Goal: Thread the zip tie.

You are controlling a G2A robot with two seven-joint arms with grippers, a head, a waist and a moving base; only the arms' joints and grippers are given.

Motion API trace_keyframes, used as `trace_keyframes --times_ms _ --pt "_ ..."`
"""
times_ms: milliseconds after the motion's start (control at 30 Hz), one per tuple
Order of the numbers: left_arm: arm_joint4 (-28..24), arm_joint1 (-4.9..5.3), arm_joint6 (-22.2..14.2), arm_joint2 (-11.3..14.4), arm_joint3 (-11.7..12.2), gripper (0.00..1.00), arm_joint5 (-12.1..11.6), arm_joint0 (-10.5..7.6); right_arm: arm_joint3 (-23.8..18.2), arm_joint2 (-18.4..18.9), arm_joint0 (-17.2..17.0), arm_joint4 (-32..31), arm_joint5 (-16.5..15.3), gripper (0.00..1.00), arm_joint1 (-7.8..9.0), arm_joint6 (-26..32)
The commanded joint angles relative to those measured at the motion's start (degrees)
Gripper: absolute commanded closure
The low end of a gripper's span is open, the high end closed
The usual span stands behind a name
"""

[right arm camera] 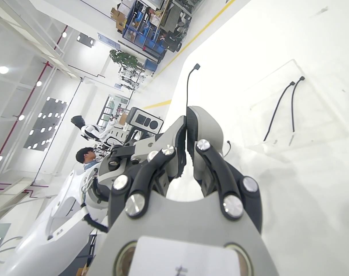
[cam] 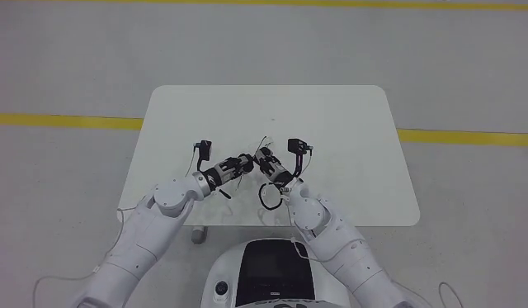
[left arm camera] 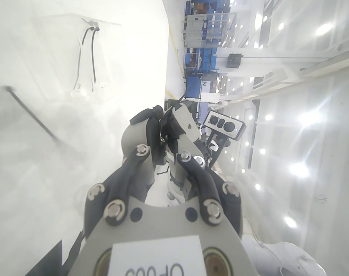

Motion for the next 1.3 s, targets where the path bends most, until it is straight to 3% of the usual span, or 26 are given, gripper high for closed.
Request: trace_keyframes --times_ms 0,100,1267 --pt "0.0 -0.01 0.1 0.1 0.1 0.93 0.0 -0.1 0.0 0.0 0.0 0.0 0.0 1.0 0.01 -0.1" --pt "-0.1 -0.03 0.2 0.2 0.3 1.0 0.0 -0.26 0.1 0.1 0.0 0.1 0.0 1.0 0.04 -0.2" --pt "-0.5 0.45 -0.3 0.2 0.3 1.0 -1.2 -0.05 1.0 0.0 0.4 0.9 -0.3 1.0 0.09 -1.5"
